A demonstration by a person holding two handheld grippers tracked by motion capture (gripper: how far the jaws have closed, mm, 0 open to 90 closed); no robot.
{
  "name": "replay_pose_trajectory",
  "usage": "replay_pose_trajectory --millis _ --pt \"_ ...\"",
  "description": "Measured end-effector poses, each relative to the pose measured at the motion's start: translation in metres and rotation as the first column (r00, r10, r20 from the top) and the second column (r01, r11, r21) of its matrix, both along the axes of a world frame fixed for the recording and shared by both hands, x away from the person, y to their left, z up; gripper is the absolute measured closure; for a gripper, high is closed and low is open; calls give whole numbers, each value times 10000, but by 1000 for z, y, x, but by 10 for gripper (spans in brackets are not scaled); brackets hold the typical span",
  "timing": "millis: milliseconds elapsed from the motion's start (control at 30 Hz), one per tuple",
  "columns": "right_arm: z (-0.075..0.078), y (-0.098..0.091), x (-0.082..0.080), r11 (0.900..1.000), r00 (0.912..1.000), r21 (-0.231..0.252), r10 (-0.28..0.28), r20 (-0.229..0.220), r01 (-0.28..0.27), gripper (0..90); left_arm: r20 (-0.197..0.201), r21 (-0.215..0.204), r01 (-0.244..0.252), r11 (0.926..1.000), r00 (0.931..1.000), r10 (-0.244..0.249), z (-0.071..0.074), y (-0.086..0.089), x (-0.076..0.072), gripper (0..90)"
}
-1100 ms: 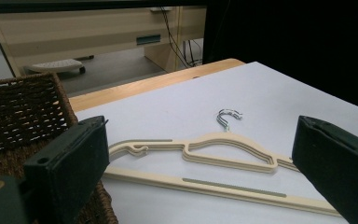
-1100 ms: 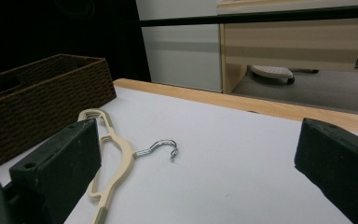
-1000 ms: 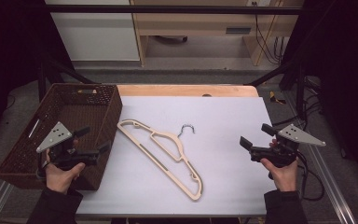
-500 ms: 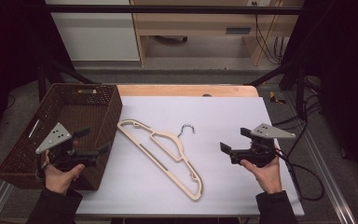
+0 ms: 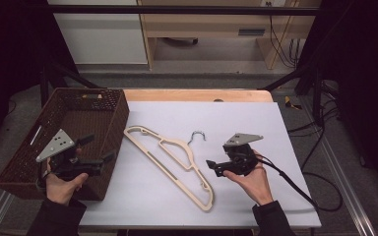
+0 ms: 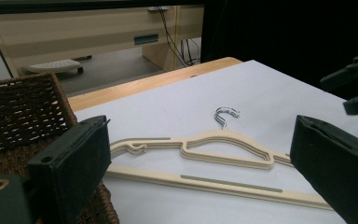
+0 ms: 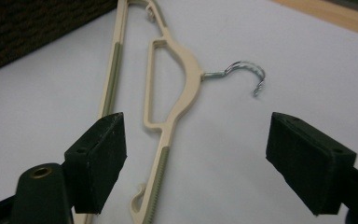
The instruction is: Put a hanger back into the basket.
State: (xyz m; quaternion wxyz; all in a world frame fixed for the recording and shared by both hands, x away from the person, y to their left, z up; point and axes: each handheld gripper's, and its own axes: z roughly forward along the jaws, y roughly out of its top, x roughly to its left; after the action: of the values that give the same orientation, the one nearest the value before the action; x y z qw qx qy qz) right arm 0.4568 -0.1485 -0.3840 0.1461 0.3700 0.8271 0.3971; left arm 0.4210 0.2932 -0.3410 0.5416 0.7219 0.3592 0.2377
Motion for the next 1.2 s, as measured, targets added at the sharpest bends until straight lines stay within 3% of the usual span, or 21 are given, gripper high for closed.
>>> replay_pose_trajectory --millis 100,300,367,467,767,900,933,967,1000,1067,1200 --pt "-10 11 4 9995 9991 -223 221 -373 -229 260 -5 49 68 10000 10000 -68 0 -1 0 47" --pt "-29 33 13 9958 9900 -893 57 -1407 -184 339 -33 68 114 9999 9999 -114 0 -3 0 48" --pt "-36 38 17 9941 9882 -1044 145 -1523 -306 371 -25 75 113 9999 9999 -113 0 -3 -1 48" --pt "-43 45 21 9928 9770 -1173 -10 -2131 -245 414 -22 69 95 9999 10000 -94 0 -2 -1 49" --pt "-59 51 27 9858 9588 -1589 68 -2838 -541 554 -51 162 119 9998 9999 -118 -1 -3 0 52" --pt "-64 54 28 9838 9489 -1748 -167 -3151 -407 623 -114 187 116 9998 9999 -114 -2 -4 1 52" --pt "-66 54 29 9835 9488 -1733 -59 -3158 -516 630 -116 186 120 9998 9999 -117 -2 -4 1 52" --pt "-66 55 29 9845 9422 -1704 -181 -3346 -417 638 -116 188 122 9998 9999 -120 -2 -4 1 52" --pt "-67 53 30 9836 9454 -1707 -9 -3260 -579 655 -118 179 126 9998 9999 -124 -2 -4 1 52" --pt "-68 55 31 9855 9388 -1637 -143 -3440 -449 688 -119 181 118 9998 9999 -115 -2 -4 1 53" --pt "-68 54 33 9887 9337 -1448 -152 -3577 -394 746 -124 177 121 9998 9999 -119 -2 -4 1 54"
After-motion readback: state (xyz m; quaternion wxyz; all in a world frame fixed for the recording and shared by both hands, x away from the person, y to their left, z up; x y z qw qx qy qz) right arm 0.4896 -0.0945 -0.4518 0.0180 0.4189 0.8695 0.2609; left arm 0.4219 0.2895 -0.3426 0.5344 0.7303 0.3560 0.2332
